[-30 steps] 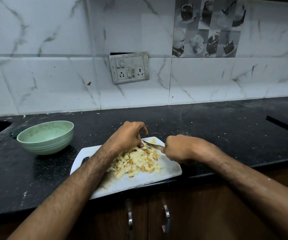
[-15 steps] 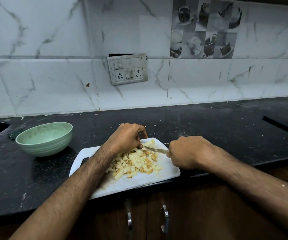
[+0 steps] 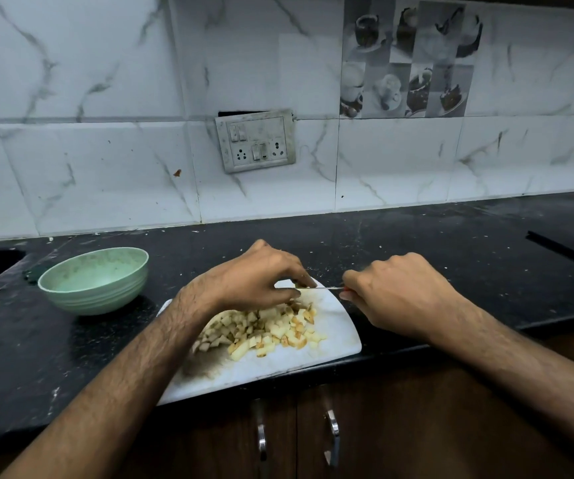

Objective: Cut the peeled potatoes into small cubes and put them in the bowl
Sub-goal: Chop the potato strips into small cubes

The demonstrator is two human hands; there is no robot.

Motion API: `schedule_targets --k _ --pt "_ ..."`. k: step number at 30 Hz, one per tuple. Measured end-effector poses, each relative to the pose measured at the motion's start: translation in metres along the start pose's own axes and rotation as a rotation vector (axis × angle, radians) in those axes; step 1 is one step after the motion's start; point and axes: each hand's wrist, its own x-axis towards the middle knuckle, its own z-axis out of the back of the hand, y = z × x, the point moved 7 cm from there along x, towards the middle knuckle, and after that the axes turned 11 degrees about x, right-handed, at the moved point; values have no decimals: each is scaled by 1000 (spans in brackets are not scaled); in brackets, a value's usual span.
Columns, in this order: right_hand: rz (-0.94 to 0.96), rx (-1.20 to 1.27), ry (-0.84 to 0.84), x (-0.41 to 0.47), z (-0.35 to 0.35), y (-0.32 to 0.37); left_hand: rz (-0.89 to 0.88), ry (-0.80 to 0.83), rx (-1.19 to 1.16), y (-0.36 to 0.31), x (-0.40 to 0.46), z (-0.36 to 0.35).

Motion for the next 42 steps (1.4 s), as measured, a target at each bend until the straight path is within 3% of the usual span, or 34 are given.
schedule_targets --k 7,12,19,23,27,36,39,42 --pt "-35 7 -35 -14 3 -18 113 -186 -181 16 -15 -5" --pt "-146 31 -7 -28 -4 -42 276 -203 -314 28 -31 -8" --pt "-455 477 133 -14 -77 -68 305 -215 -393 25 -44 2" --pt "-503 506 153 -4 -90 -63 364 -279 -346 31 -60 11" --pt "-515 495 187 0 -88 -53 490 -330 -187 41 -94 7" --pt "-462 311 129 -5 -59 -40 659 -118 -100 36 -140 -23" --pt "-393 279 16 4 -49 -34 662 -103 -96 38 -139 -26" --pt "-290 455 -52 23 -52 -18 640 -75 -69 42 -132 -29"
